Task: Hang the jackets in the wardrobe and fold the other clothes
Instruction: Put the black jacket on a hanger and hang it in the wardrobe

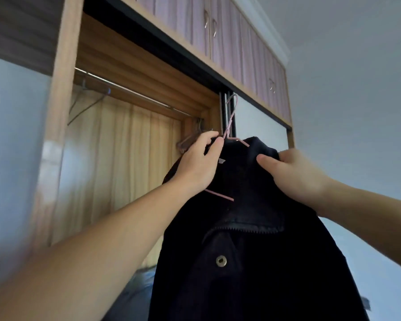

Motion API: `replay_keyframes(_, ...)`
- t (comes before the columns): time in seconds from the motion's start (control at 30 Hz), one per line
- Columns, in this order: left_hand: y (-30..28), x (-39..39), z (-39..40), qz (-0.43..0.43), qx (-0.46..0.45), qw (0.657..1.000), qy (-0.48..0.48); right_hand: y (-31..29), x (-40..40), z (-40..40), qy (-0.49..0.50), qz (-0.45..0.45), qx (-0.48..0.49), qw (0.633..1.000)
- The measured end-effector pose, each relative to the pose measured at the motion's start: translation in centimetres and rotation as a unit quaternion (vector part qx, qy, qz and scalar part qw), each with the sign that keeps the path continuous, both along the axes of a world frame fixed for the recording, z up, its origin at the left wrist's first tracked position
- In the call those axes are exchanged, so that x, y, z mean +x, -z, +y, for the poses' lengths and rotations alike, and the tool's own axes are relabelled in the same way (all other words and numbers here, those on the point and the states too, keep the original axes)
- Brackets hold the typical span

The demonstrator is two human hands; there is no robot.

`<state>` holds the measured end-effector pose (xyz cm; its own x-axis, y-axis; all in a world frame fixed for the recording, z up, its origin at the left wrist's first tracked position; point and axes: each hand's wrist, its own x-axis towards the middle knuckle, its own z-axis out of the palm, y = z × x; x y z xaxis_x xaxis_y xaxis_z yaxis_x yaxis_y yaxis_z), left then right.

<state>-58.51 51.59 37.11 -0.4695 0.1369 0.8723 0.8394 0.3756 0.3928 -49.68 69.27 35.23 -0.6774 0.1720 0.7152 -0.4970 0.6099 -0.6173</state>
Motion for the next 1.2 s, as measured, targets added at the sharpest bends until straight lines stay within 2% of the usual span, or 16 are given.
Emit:
replay_keyframes(0.1, -1.5, 1.2, -1.2, 0.01, 0.011, 0.999, 0.035, -3.8, -3.4, -2.8, -0.011, 0.038, -0.002, 0.999)
replay_keyframes(0.17, -1.7, 1.0, -1.7, 0.041, -0.019, 0.999, 0.008, -6.2, -5.6, -4.8, -0.019, 0.062, 0.002, 0.998)
replay_keyframes(0.23, -1.6, -0.1, -2.4, 0.121, -0.064, 0.984, -0.114, -8.4, -7.8, -6.6, -0.026, 0.083, 0.006, 0.996)
replay_keyframes(0.3, -1.4, -1.8, -3.4, 0.183, -0.087, 0.942, -0.268, -10.5, -10.3, -8.1, -0.032, 0.104, 0.005, 0.994)
replay_keyframes(0.37, -0.6, -3.7, -4.2, 0.181, -0.103, 0.915, -0.347, -12.2, -12.8, -9.4, -0.034, 0.12, 0.01, 0.992)
replay_keyframes(0.47, 0.5, -6.8, -4.7, 0.109, -0.113, 0.909, -0.386, -14.3, -16.5, -10.8, -0.059, 0.129, 0.004, 0.99)
replay_keyframes(0.57, 0.7, -9.5, -4.3, 0.021, -0.09, 0.92, -0.381, -15.8, -20.3, -11.8, -0.083, 0.134, 0.007, 0.988)
replay_keyframes(0.67, -0.5, -12.0, -3.8, -0.063, -0.03, 0.957, -0.282, -16.9, -24.2, -12.4, -0.102, 0.134, 0.011, 0.986)
replay_keyframes(0.73, -1.4, -13.8, -3.8, -0.08, 0.002, 0.967, -0.242, -17.4, -26.9, -12.9, -0.115, 0.137, 0.025, 0.984)
replay_keyframes(1.03, -3.0, -25.6, -8.7, 0.022, -0.03, 0.952, -0.303, -19.8, -36.6, -18.2, -0.162, 0.157, 0.003, 0.974)
replay_keyframes(1.2, -5.2, -31.5, -11.8, 0.048, -0.048, 0.926, -0.372, -21.8, -41.3, -21.1, -0.154, 0.174, -0.019, 0.973)
